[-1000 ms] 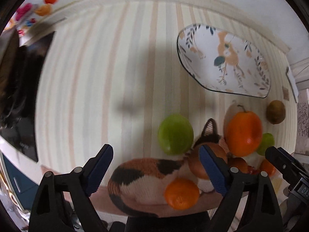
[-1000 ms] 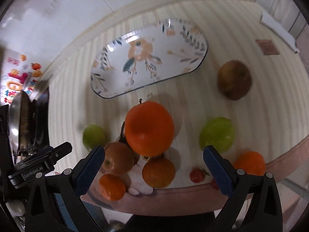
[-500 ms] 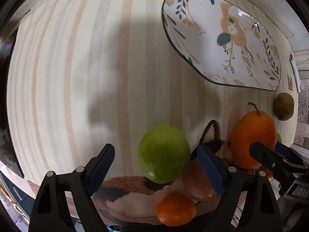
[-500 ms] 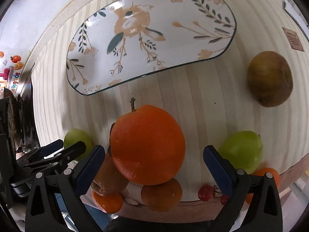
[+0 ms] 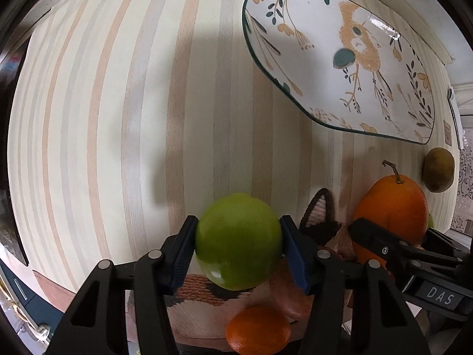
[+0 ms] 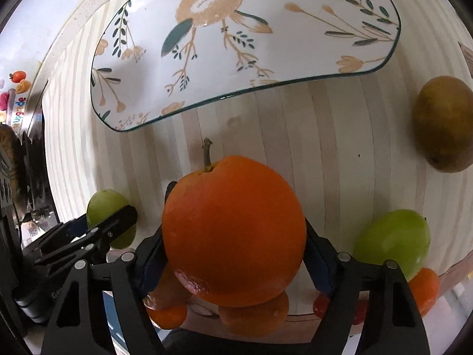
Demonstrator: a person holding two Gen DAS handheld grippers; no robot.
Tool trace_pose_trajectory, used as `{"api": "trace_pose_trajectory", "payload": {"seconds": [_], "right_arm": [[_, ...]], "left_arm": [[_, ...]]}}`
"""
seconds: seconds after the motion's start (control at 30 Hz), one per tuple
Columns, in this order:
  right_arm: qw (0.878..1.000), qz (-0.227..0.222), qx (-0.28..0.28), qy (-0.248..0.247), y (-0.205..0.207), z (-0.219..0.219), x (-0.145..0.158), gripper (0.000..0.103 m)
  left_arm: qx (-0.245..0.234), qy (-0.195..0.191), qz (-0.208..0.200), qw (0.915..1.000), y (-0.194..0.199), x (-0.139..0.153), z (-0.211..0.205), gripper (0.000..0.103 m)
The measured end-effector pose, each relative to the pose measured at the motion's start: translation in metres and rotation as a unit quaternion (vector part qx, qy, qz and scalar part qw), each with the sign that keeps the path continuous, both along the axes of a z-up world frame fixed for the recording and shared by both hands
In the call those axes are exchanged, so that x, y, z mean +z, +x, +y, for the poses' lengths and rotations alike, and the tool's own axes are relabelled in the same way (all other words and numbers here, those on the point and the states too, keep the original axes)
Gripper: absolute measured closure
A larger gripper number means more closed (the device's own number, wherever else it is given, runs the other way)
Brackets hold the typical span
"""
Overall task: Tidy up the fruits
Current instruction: 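Grasp the green apple with the left tool while the right tool grasps the large orange, then carry both fruits onto the white floral plate and open both tools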
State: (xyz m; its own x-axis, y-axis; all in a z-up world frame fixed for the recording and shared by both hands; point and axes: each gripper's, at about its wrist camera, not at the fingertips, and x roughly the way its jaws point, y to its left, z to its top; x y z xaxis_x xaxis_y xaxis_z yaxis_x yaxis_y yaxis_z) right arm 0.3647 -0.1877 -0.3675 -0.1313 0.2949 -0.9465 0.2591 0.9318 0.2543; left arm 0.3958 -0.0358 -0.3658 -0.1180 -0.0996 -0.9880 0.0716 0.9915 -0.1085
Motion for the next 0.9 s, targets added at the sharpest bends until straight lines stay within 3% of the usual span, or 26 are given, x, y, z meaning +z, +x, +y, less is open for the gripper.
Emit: {"api": "trace_pose_trajectory", "payload": {"seconds": [0.33, 0.57, 0.77, 0.9], "right_arm": [[1.0, -0.01, -0.005, 0.012, -0.002, 0.001, 0.015, 0.022], [0.999, -0.044, -0.001, 0.03, 0.002, -0.015, 0.06, 0.023], [0.995, -0.089, -0.003, 0.039, 0.022, -0.036, 0.111, 0.023], [0.994, -0.109, 0.0, 0.027, 0.045, -0.049, 0.132, 0.023]], "left_arm": [[0.003, 0.005, -0.024, 0.9997, -0.019, 0.044, 0.015, 0.05], [0.0, -0.018, -0.062, 0.9979, -0.016, 0.095, 0.014, 0.05], [0.0, -0.055, -0.098, 0.9937, 0.011, 0.15, 0.006, 0.05], [0.003, -0.065, -0.108, 0.992, 0.047, 0.164, -0.002, 0.05]]}}
